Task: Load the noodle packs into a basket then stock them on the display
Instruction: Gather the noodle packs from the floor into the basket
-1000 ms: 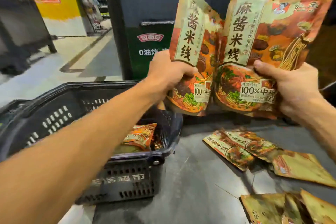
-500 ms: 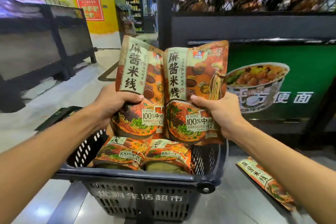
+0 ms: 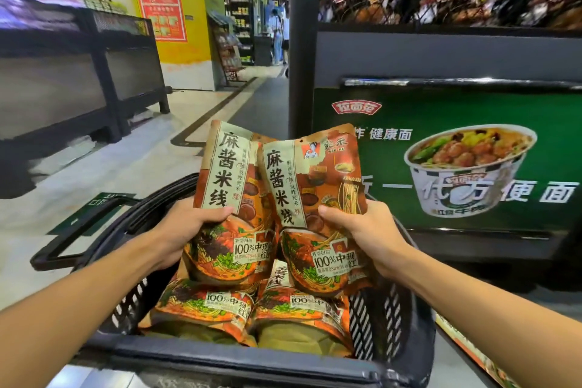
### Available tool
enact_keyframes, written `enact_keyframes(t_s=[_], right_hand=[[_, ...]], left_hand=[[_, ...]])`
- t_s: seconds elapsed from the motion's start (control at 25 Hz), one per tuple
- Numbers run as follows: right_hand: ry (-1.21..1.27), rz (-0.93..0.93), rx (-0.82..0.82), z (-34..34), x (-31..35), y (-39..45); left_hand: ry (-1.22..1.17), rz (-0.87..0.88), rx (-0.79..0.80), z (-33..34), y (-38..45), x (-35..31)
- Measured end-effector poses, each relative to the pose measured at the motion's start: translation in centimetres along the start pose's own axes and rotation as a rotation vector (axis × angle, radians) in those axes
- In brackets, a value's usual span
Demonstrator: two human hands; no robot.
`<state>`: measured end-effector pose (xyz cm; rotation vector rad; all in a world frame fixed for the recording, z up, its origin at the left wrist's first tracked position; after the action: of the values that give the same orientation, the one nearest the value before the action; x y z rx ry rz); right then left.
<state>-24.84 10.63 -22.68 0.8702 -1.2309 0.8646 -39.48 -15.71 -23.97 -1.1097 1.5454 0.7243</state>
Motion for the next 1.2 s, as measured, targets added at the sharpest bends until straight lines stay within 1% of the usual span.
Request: enact_keyframes(t_s=[0.12,0.24,0.44,0.48,0.6,0.64,0.68,0.72,0.76,0.8,0.84,0.88,0.92,0.96,1.0,1.04,1.16,1.2], right_hand=[[-0.010,0.044,0.076,0.0,-0.9,0.0],[-0.033,0.025,0.140,-0.2,-1.2,-0.4],[-0.183,0.041,0.146,-0.4,-0.9,0.4],[-0.185,0.031,0.135,-0.4,-0.9,0.3],[-0.113,-0.037,0.101,-0.9,-1.2,0.0],[-0.102,-0.061,0.110,-0.9,-1.1,-0.1],[-0.127,-0.084,0.152,-0.8,-1.1,-0.2],[-0.170,-0.087,0.230,-0.7,-1.3,-0.3],[-0.234,-0.064,0.336,-0.6,-1.8,-0.5],[-0.314,-0.026,0.459,-0.5,-2.3,-0.8],[-0.411,0.003,0.574,-0.6,-2.9,-1.0],[-0.511,0.008,0.649,-0.8,-3.5,-1.1],[-0.591,0.003,0.675,-1.0,-3.9,-1.0],[-0.633,0.016,0.678,-1.3,-3.9,-0.8],[-0.652,0.049,0.673,-1.4,-3.8,-0.5],[-0.656,0.105,0.682,-1.3,-3.4,-0.3],[-0.608,0.331,0.795,-0.9,-2.4,0.0],[-0.582,0.372,0.825,-0.6,-2.1,0.0]], left_hand=[[0.035,-0.010,-0.012,-0.7,0.2,1.3],[0.021,0.020,-0.046,-1.0,0.3,1.0],[0.209,0.095,-0.010,0.2,1.2,-2.0],[0.244,0.114,-0.027,0.5,1.1,-2.2],[0.266,0.229,-0.180,0.3,1.0,-2.1],[0.242,0.249,-0.210,0.0,0.8,-1.9],[0.225,0.255,-0.200,-0.5,0.9,-1.5],[0.219,0.251,-0.133,-1.4,1.1,-0.8],[0.214,0.240,-0.025,-2.2,1.2,-0.1],[0.264,0.214,0.101,-3.2,1.2,0.9],[0.409,0.223,0.226,-4.1,1.2,2.1],[0.659,0.247,0.297,-4.8,0.8,3.0],[0.894,0.279,0.372,-5.2,0.5,3.9],[1.028,0.286,0.436,-5.4,0.5,4.6],[1.062,0.244,0.491,-6.0,0.7,5.1],[1.050,0.165,0.528,-6.3,0.8,5.0],[1.070,-0.021,0.613,-6.6,1.3,3.9],[1.021,-0.091,0.629,-6.3,1.2,3.1]])
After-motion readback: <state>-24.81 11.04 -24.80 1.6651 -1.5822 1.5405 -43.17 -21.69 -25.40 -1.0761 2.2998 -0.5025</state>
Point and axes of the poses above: each hand's wrist, its own y-axis towards the middle knuckle, its own z-axis out of the palm, x = y × z, the point moved 1 cm from there along y, towards the middle knuckle, and after that the axes turned 11 degrees about y, right-handed, at the moved point
